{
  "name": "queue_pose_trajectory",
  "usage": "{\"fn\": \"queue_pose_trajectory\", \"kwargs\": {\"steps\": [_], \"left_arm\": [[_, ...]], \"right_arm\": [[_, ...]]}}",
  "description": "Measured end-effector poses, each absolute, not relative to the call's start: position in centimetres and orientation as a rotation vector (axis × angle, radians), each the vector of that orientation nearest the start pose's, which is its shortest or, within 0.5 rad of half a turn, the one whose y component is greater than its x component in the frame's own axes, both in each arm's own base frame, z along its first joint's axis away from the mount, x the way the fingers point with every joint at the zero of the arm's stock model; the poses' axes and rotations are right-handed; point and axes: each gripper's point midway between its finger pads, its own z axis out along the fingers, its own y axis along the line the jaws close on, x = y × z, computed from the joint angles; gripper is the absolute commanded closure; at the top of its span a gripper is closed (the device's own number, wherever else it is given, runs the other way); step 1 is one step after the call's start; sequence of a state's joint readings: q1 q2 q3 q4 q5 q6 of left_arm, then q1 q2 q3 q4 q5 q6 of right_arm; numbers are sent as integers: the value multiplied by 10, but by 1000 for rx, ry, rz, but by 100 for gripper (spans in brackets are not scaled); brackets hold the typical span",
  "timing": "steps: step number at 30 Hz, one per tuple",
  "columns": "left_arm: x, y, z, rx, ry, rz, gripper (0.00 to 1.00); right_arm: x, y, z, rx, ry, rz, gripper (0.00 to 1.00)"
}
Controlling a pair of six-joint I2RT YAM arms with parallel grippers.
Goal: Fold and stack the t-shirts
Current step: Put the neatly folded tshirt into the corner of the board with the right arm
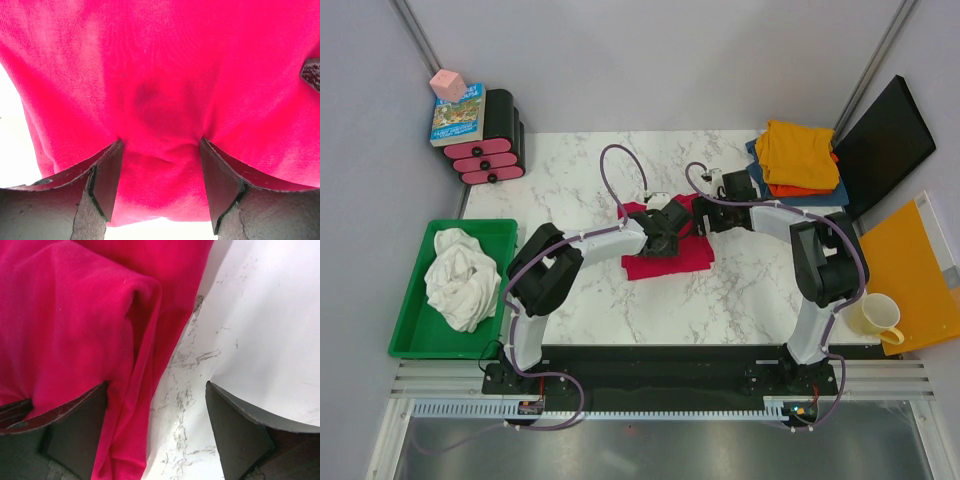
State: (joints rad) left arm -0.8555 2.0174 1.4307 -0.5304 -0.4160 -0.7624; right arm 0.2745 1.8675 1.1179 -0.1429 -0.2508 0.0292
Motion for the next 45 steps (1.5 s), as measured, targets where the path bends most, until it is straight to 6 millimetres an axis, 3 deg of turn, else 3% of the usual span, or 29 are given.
{"fn": "queue_pose_trajectory", "kwargs": {"steps": [10,19,24,34,41,45], "left_arm": [[333,-315,35,-6,2535,-56,30],[333,-317,32,-2,2540,-51,30],[333,-316,31,-1,2541,-49,31],[333,-316,31,-1,2541,-48,31],[333,-318,34,0,2538,-52,31],[333,-320,35,1,2536,-57,31]], "right_arm": [[413,164,25,-463,2450,457,23],[408,175,26,-498,2440,550,24],[404,185,26,-528,2439,560,32],[404,185,22,-469,2479,416,31],[405,166,20,-395,2536,258,30],[405,161,19,-386,2553,217,35]]}}
